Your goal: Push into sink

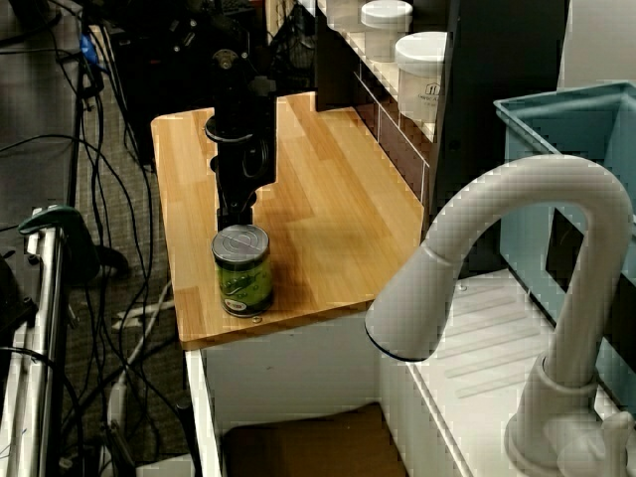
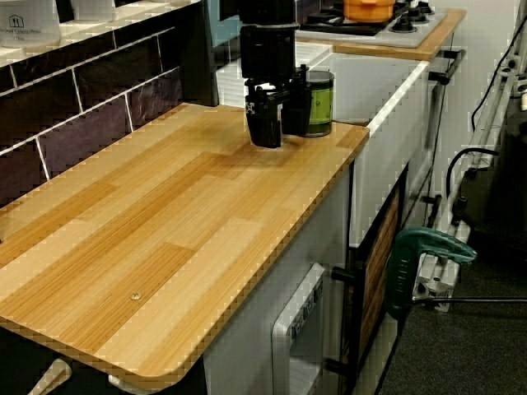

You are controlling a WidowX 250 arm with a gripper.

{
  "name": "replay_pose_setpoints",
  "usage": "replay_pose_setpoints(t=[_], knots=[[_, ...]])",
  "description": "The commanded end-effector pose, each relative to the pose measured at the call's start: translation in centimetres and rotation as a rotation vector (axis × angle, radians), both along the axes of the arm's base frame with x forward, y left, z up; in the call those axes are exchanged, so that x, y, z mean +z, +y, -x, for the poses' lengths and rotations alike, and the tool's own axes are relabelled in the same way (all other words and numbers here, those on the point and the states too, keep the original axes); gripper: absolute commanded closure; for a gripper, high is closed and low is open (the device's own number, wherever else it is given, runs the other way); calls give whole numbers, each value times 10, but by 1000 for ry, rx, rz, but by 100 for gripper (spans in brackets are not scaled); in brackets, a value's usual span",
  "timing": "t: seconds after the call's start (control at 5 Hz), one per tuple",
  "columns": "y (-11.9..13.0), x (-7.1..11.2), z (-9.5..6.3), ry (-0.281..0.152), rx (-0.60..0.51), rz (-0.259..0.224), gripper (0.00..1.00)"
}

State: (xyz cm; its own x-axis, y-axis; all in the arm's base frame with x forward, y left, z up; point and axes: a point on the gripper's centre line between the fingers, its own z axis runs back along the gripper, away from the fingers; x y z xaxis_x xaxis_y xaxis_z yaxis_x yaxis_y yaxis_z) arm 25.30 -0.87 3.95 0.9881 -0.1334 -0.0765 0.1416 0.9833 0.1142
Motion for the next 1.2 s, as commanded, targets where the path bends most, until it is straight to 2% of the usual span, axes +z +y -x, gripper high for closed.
replay_pose_setpoints(t=[0.0,0.2,0.4,0.6,1.0], knots=[[-46,11,13,-28,-15,-14,0],[-72,16,19,-29,-34,-31,0],[-88,18,17,-42,-36,-33,0],[-84,19,12,-38,-23,-11,0],[-84,20,11,-42,-32,-11,0]])
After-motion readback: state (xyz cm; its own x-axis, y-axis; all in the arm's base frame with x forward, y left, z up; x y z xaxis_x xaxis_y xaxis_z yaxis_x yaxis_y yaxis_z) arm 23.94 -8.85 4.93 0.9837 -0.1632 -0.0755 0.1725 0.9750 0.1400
